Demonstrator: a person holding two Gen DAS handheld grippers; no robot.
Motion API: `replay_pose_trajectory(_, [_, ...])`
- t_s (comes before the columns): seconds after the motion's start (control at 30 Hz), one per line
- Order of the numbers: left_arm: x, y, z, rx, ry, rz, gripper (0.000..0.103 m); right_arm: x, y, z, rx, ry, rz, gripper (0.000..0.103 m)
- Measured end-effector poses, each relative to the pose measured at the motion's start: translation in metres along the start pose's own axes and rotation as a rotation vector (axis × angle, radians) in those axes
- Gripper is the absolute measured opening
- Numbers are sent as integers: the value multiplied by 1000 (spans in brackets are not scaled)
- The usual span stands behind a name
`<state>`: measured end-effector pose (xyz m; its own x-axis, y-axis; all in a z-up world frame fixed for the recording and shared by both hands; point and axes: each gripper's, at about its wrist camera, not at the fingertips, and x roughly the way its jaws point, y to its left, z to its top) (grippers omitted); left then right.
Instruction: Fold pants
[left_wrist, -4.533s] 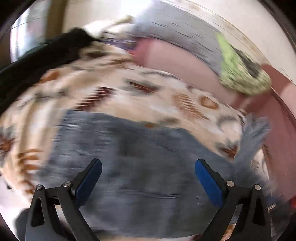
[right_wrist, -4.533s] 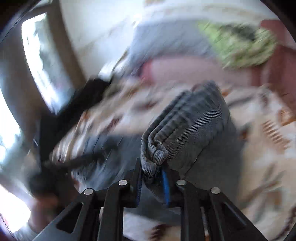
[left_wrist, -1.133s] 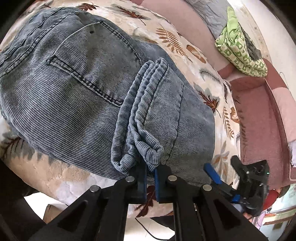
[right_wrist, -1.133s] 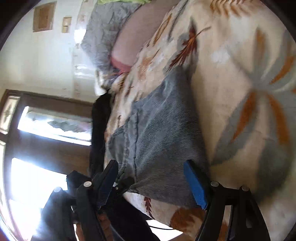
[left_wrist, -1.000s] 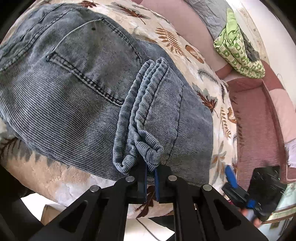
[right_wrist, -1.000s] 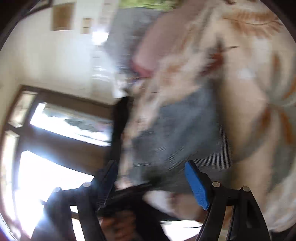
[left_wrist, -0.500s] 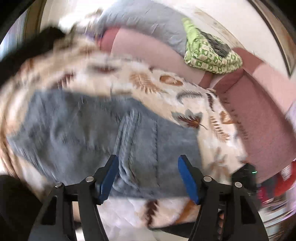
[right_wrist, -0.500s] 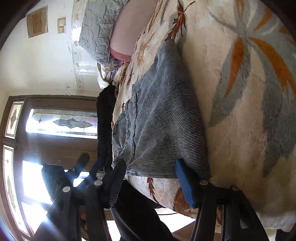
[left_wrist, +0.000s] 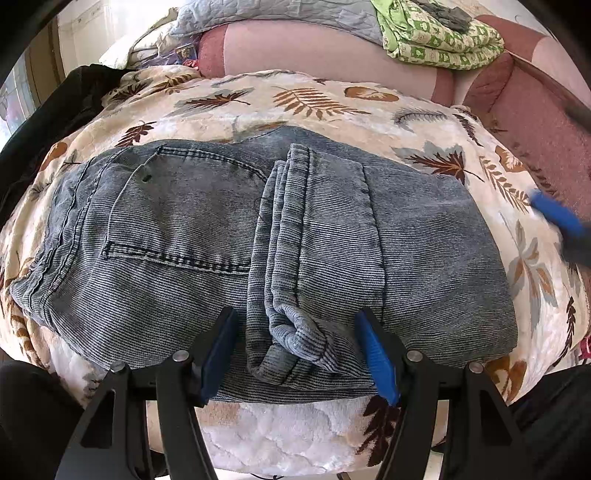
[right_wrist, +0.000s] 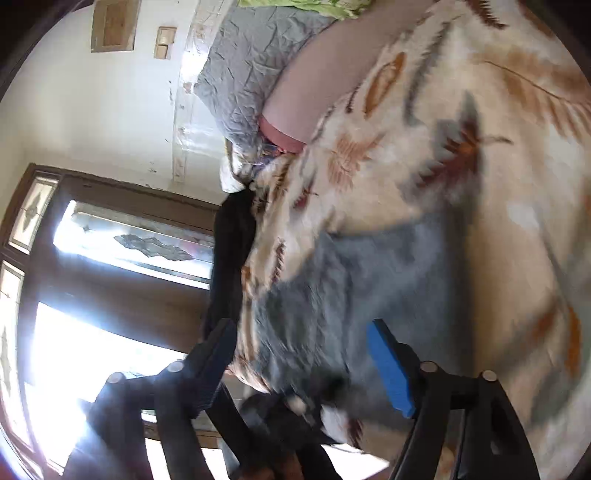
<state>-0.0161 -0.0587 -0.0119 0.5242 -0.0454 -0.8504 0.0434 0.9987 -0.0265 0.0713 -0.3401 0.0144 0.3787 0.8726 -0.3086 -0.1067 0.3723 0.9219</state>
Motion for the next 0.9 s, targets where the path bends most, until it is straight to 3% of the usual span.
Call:
replay_pose_trajectory(0.07, [0, 1, 0, -2, 2, -4, 68, 26, -14, 19, 10, 17, -35, 84])
replay_pose_trajectory(0.1, [0, -9, 1, -5, 1, -3, 68, 37, -27, 24, 38, 28, -87, 85])
replay_pose_trajectory(0.13, [2, -14, 2, -5, 1, -2, 68, 55, -54, 29, 108, 61, -194, 85])
replay_pose_trajectory(0.17, [2, -14, 2, -4, -1, -8, 68, 66, -76, 30, 165, 80, -204, 83])
replay_pose_trajectory(0.23, [2, -13, 2, -9, 1, -13, 68, 54, -78, 31, 218, 12, -138, 83])
replay_pose_trajectory(0.33, [2, -12, 1, -4, -8, -17, 68, 44, -55, 23, 162, 15, -239, 85])
replay_pose_trajectory(0.47, [1, -7, 1, -2, -13, -51, 68, 29, -34, -11, 98, 14, -173, 85])
replay_pose_trajectory(0.5, [1, -6, 1, -4, -12, -56, 68, 27, -36, -19, 100, 9, -172, 86])
replay_pose_trajectory(0.57, [1, -6, 1, -7, -14, -61, 70, 35, -58, -37, 126, 45, -253, 89])
replay_pose_trajectory(0.7, [-5, -1, 4, -18, -16, -109, 71, 27, -57, -38, 114, 7, -209, 89])
replay_pose_trajectory(0.77, [-23, 20, 7, -123, -36, -180, 71, 26, -52, -41, 69, -7, -215, 89])
replay_pose_trajectory(0.83, [-46, 46, 7, -220, -105, -226, 72, 26, -55, -52, 27, -16, -183, 89])
replay_pose_trajectory(0.9, [-67, 81, 3, -327, -182, -215, 83, 17, -59, -56, 17, -45, -140, 89])
